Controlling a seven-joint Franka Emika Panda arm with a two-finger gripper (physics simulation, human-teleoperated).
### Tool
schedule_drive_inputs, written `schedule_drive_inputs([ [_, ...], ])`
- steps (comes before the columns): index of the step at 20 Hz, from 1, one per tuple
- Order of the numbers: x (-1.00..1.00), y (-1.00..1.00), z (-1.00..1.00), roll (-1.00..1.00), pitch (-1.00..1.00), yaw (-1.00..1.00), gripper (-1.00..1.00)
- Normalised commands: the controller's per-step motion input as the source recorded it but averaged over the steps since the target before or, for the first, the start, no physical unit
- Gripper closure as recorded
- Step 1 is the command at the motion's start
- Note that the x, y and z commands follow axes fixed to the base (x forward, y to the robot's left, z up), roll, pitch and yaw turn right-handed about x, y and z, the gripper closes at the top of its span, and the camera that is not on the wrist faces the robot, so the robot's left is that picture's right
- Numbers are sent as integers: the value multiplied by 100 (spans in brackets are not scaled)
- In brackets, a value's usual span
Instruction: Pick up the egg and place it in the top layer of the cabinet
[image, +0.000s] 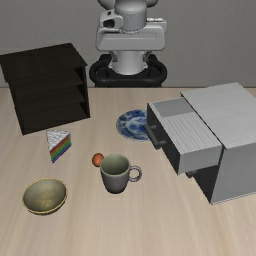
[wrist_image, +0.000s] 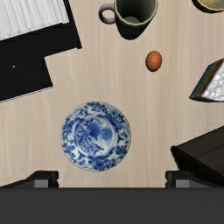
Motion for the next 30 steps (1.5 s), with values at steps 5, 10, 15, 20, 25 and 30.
schedule_drive_inputs([
  [5, 0, -100, 0, 0, 0, 0, -100],
  [10, 40, -60, 0, 0, 0, 0, -100],
  [15, 100, 0, 0, 0, 0, 0, -100],
  [20, 100, 0, 0, 0, 0, 0, -100],
  [25, 40, 0, -60, 0, 0, 0, -100],
  [30, 0, 0, -100, 0, 0, 0, -100],
])
